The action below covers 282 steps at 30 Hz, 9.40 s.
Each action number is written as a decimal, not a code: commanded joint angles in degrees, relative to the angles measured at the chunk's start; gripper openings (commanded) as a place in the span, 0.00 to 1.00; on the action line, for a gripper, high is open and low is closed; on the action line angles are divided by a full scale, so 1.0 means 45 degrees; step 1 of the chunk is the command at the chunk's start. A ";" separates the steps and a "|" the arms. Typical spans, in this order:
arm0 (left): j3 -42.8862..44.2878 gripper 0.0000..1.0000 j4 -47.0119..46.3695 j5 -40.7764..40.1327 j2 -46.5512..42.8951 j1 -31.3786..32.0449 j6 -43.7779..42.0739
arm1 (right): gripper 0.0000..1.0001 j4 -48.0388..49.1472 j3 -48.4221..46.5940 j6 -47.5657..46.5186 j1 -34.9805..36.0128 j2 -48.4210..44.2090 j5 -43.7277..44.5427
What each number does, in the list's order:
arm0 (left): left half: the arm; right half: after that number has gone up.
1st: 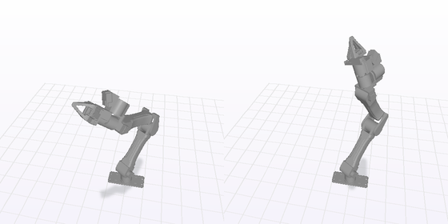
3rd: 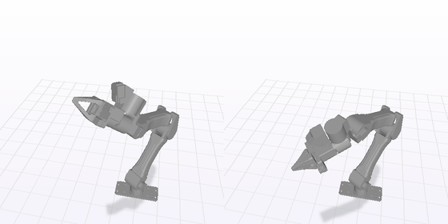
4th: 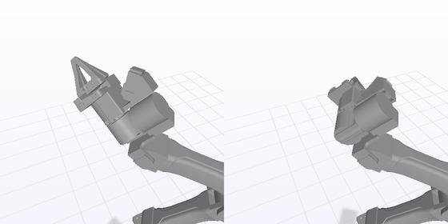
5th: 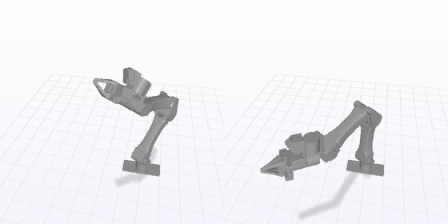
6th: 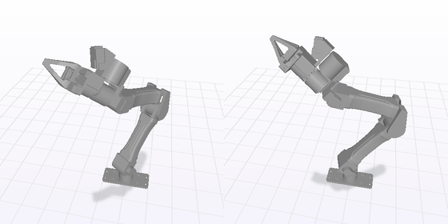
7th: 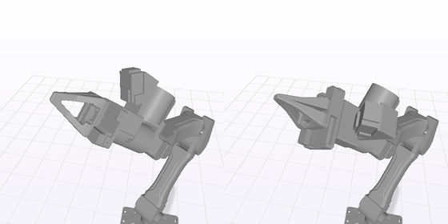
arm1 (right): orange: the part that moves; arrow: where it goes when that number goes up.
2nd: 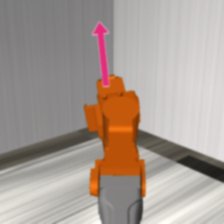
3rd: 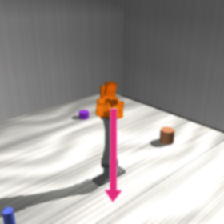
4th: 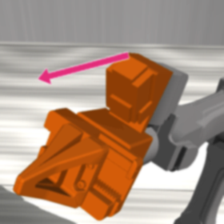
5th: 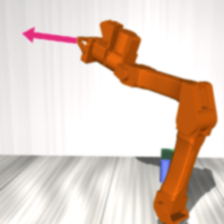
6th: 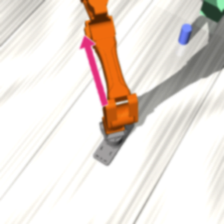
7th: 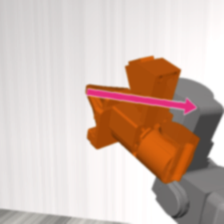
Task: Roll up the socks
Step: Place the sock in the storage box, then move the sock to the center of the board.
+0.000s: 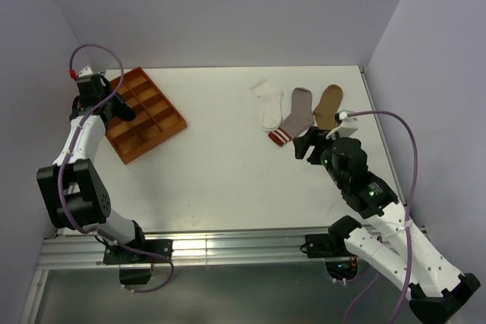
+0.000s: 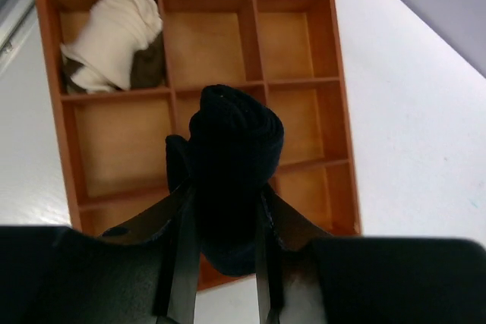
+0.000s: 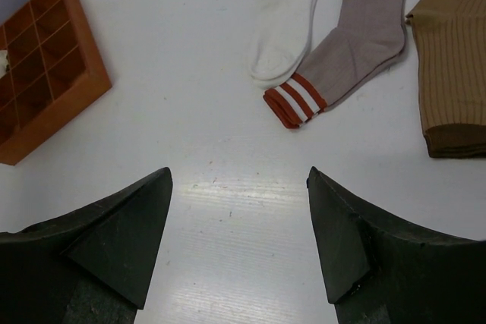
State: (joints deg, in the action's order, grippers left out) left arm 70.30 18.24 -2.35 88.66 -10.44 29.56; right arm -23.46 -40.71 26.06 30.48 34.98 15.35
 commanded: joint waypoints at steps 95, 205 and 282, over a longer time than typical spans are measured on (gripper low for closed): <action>0.1349 0.47 0.0907 0.1967 0.4731 -0.1157 -1.0027 | 0.78 0.0899 0.0512 -0.1046 0.0239 -0.0313 0.0649; -0.2653 0.65 -0.2530 0.0581 -0.3527 -0.1276 -0.2449 | 0.75 -0.0059 -0.0737 -0.0404 0.0258 0.1326 0.0277; -0.5584 0.91 -0.0401 -0.0474 -0.9957 0.5054 -0.2409 | 0.29 0.3865 -0.0854 0.2372 0.0277 1.0916 -0.4017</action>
State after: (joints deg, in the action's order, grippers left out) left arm 43.62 18.28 -5.43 43.75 12.10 19.20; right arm -12.67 -43.51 34.94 31.86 82.63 -2.07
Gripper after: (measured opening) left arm 0.917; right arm 0.293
